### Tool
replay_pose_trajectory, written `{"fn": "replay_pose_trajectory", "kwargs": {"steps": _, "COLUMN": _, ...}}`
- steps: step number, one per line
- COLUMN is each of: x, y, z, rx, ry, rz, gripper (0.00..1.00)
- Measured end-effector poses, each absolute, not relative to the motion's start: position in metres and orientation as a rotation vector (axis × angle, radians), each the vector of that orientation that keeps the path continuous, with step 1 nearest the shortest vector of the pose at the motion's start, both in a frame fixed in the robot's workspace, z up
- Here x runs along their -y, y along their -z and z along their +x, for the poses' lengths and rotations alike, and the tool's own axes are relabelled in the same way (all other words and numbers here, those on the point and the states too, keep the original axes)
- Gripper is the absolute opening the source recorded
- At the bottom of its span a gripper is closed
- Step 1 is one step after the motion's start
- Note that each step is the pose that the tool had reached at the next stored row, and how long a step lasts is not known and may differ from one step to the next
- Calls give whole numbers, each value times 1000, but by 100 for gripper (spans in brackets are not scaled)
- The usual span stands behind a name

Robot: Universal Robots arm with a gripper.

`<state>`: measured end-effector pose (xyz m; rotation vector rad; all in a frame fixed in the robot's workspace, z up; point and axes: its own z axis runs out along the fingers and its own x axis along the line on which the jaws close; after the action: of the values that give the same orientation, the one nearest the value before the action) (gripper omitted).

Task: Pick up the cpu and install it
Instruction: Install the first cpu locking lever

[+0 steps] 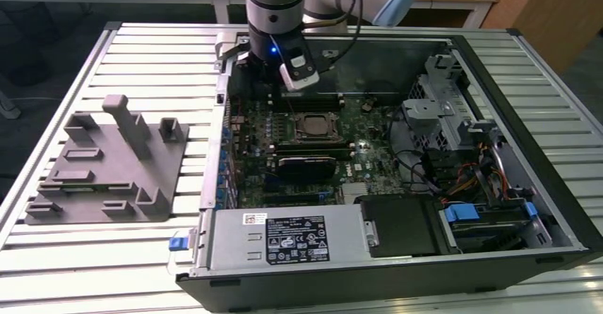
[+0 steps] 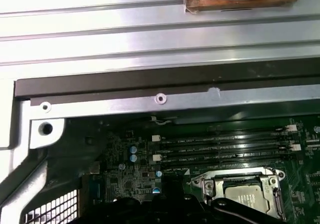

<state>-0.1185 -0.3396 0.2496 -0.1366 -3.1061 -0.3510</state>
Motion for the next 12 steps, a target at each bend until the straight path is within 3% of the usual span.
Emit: {"fn": "replay_pose_trajectory", "kwargs": {"steps": 12, "x": 340, "y": -250, "z": -82, "rx": 3106, "ry": 351, "rz": -137, "gripper": 11}}
